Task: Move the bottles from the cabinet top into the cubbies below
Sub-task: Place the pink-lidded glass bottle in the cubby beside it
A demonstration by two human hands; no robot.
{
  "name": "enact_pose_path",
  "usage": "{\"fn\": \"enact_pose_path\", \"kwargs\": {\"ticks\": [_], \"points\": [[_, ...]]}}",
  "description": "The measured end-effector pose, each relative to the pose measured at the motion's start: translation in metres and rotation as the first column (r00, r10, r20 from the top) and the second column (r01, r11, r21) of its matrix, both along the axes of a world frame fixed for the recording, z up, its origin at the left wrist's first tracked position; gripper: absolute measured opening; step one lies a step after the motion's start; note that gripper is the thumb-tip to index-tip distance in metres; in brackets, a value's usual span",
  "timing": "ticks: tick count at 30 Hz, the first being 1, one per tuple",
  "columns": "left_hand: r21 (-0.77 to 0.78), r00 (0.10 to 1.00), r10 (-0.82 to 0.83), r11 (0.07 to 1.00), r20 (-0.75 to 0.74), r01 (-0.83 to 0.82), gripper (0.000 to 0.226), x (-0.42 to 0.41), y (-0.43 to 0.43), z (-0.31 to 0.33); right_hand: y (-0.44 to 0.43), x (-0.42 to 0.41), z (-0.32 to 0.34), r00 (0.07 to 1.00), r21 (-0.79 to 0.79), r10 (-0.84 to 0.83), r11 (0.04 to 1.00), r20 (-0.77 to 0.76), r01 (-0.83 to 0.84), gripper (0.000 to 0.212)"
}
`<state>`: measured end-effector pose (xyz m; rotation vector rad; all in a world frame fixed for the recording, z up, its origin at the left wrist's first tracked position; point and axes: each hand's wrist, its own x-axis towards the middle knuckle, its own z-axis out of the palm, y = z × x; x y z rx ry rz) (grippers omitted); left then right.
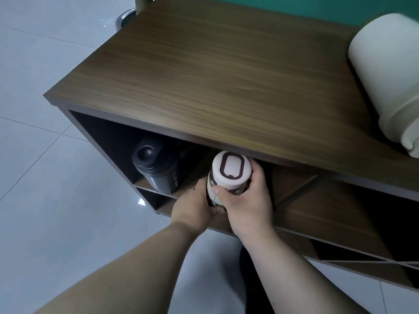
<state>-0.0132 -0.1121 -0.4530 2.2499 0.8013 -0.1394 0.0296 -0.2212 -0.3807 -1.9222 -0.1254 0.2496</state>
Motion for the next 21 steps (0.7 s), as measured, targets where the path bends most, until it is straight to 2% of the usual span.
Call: {"fn": "enact_pose_path", "kwargs": {"ticks": [7, 11, 14, 17, 19, 21], "points": [[0.111, 0.997, -0.082, 0.991, 0.014, 0.080, 0.055, -0.002, 0.002, -0.002, 0.000, -0.002, 0.002, 1.000, -0.050, -0.012, 0.999, 0.019, 0.013, 0.083], [0.126, 0.995, -0.096, 0.988, 0.024, 0.092, 0.061, -0.003, 0.001, -0.003, -0.001, -0.003, 0.004, 1.000, -0.062, -0.003, 0.998, 0.019, 0.004, 0.086], [0.104, 0.991, -0.124, 0.987, 0.040, 0.120, 0.082, -0.007, 0.001, -0.008, -0.004, -0.006, 0.005, 0.999, -0.115, 0.046, 0.992, -0.009, -0.047, 0.106], [-0.079, 0.989, -0.136, 0.987, 0.057, 0.140, 0.125, -0.018, 0.006, -0.014, -0.014, -0.010, 0.010, 0.992, -0.209, 0.102, 0.971, -0.070, -0.115, 0.128], [-0.173, 0.990, -0.130, 0.976, 0.045, 0.136, 0.137, -0.028, 0.013, -0.012, -0.025, -0.014, 0.015, 0.987, -0.237, 0.118, 0.961, -0.112, -0.142, 0.127], [-0.205, 0.990, -0.140, 0.968, 0.037, 0.144, 0.132, -0.039, 0.016, 0.001, -0.036, -0.023, 0.017, 0.978, -0.247, 0.147, 0.952, -0.148, -0.180, 0.120]]}}
